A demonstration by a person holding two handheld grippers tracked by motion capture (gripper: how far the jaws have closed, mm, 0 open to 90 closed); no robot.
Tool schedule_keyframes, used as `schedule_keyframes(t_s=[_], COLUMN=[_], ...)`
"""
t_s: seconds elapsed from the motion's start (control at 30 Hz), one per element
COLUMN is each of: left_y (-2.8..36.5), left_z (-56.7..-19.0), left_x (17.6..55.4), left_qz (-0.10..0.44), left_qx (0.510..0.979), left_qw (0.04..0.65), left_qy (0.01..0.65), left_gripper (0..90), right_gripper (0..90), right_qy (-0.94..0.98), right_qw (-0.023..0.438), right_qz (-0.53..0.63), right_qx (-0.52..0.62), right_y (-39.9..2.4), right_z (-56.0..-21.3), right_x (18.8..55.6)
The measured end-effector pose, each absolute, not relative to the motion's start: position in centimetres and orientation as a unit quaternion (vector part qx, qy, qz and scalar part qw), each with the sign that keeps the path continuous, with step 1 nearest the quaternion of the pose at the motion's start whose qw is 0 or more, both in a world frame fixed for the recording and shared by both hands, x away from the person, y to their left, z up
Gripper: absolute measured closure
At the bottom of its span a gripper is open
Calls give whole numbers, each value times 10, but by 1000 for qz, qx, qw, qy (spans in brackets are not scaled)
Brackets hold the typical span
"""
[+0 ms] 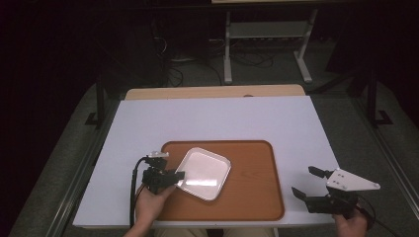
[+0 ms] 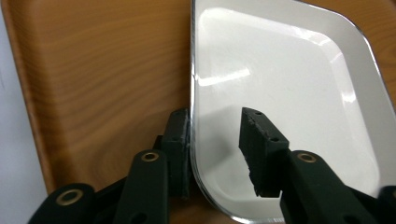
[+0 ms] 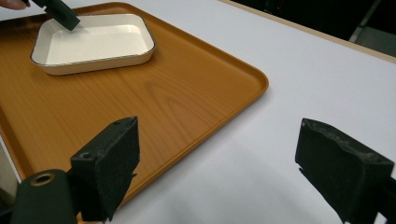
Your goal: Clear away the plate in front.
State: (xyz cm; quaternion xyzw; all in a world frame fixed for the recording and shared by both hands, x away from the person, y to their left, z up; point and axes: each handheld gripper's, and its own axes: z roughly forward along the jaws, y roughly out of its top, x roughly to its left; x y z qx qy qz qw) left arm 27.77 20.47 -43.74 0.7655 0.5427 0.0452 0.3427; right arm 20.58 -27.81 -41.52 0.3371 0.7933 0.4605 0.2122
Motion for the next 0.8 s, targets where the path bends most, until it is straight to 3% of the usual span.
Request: schedule_keyframes(t_s=[0.37,0.8], left_y=[208,201], left_z=[-439,-439], left_x=[264,248], left_qz=[8,-5], left_qx=[745,751], left_qw=[370,380], left_qy=[555,540], left_gripper=[542,523], right_gripper=[130,130], right_qy=[795,797], right_qw=[212,214], right_qz=[458,455], right_qx=[336,335], right_y=[-278,-277], right_z=[-415,-415], right_x=[206,206])
